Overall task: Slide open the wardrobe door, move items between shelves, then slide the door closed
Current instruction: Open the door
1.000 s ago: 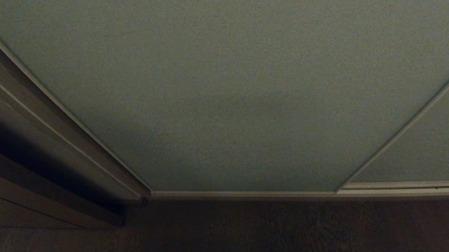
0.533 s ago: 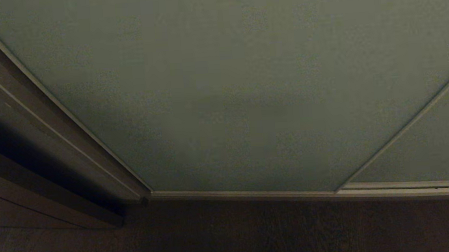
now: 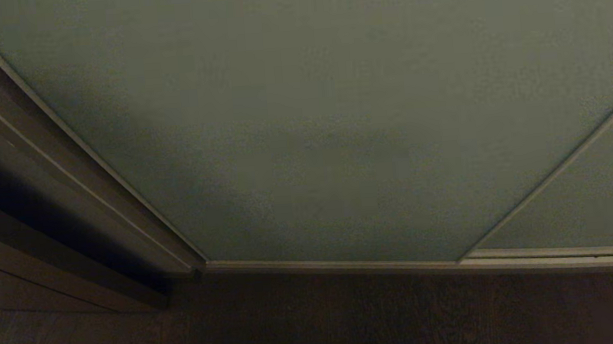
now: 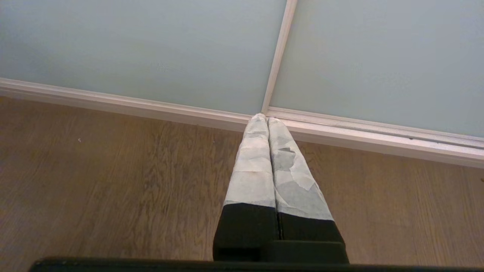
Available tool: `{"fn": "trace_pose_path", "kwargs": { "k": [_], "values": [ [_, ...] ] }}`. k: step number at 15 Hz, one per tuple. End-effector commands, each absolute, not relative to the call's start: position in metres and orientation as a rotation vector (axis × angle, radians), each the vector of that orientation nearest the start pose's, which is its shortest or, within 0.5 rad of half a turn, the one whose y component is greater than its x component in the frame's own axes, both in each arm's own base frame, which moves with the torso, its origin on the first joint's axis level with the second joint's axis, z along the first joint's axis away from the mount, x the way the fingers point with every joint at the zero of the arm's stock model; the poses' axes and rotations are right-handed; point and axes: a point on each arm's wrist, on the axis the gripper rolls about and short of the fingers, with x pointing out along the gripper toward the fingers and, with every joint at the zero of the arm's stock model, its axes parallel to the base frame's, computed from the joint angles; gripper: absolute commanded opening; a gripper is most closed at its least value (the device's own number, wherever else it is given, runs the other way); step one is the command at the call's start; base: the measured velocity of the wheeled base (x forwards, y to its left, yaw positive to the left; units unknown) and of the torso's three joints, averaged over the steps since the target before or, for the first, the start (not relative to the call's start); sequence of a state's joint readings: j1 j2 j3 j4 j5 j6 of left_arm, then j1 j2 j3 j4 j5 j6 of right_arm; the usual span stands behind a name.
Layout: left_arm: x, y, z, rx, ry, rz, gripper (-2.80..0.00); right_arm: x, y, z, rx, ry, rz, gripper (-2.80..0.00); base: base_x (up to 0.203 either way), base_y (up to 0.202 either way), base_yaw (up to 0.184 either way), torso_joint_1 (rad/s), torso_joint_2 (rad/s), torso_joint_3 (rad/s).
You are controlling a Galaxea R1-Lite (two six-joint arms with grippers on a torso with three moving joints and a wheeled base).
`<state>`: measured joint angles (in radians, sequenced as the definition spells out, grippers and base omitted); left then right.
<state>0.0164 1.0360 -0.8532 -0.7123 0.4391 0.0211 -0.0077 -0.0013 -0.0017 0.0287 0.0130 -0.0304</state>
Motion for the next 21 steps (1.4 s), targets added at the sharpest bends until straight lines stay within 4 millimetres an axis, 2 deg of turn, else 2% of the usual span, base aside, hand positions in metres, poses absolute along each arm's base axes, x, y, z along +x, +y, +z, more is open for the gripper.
{"fn": "trace_pose_path", "kwargs": {
  "k": [1,12,21],
  "values": [
    [0.144,0.012,0.359,-0.088,-0.498,0.448,-2.80,-0.023,0.000,0.073,-0.030,0.026,0.007,-2.80,0.000,0.000,0.000,0.000,0.00,0.000],
    [0.227,0.023,0.364,-0.071,-0.375,0.458,-2.80,-0.023,0.000,0.073,-0.030,0.026,0.007,-2.80,0.000,0.000,0.000,0.000,0.00,0.000],
    [0.260,0.024,0.367,-0.060,-0.363,0.376,-2.80,-0.023,0.000,0.073,-0.030,0.026,0.007,-2.80,0.000,0.000,0.000,0.000,0.00,0.000]
  ]
}}
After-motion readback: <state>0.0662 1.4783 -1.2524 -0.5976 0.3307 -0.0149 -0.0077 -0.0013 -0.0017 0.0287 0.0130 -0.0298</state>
